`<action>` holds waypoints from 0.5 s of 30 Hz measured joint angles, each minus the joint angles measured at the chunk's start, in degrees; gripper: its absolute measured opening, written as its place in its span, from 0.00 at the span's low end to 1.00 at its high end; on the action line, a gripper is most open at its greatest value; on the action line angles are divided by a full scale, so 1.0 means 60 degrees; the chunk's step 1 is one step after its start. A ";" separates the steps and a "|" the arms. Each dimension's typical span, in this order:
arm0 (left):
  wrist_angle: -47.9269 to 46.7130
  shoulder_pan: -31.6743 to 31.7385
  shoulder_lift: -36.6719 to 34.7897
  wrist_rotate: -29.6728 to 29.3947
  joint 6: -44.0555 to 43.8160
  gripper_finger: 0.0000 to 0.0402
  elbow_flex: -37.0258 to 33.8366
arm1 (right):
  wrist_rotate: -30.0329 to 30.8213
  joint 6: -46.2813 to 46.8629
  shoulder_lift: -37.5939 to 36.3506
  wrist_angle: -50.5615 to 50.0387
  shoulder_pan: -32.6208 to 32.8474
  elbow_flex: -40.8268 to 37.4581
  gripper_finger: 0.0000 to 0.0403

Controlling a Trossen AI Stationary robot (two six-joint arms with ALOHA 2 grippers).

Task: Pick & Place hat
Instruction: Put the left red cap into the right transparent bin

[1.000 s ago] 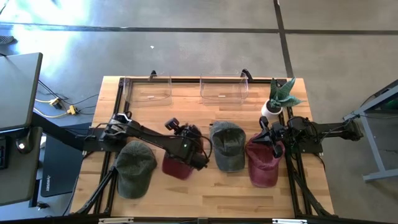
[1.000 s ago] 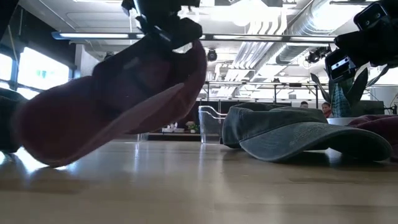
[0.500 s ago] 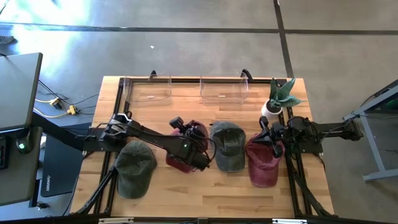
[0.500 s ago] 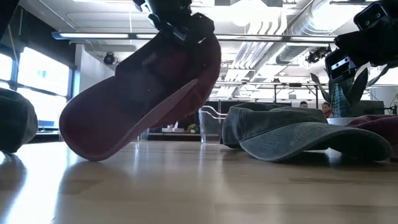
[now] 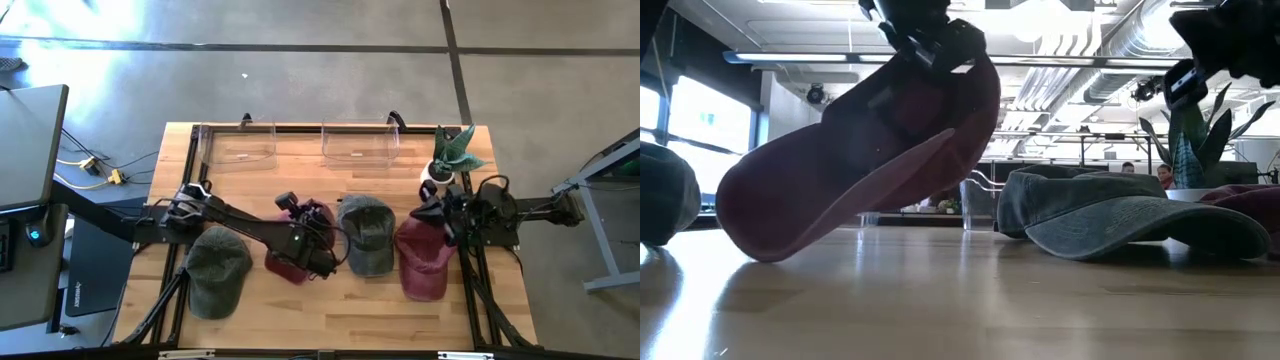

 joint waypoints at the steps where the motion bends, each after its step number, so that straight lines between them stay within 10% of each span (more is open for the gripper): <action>1: -0.0079 0.0011 0.0000 -0.0014 -0.0257 0.00 -0.0186 | -0.0118 -0.0099 0.0003 -0.0012 0.0000 -0.0003 0.03; 8: -0.0612 0.0912 -0.0233 0.1283 -0.2794 0.00 -0.1841 | 0.0296 -0.0610 0.0691 -0.0578 0.0004 -0.0002 0.03; 15: 0.0917 0.1493 -0.0433 0.1918 -0.1470 0.00 -0.1878 | -0.0784 -0.0033 0.1449 0.0195 0.0000 0.0000 0.03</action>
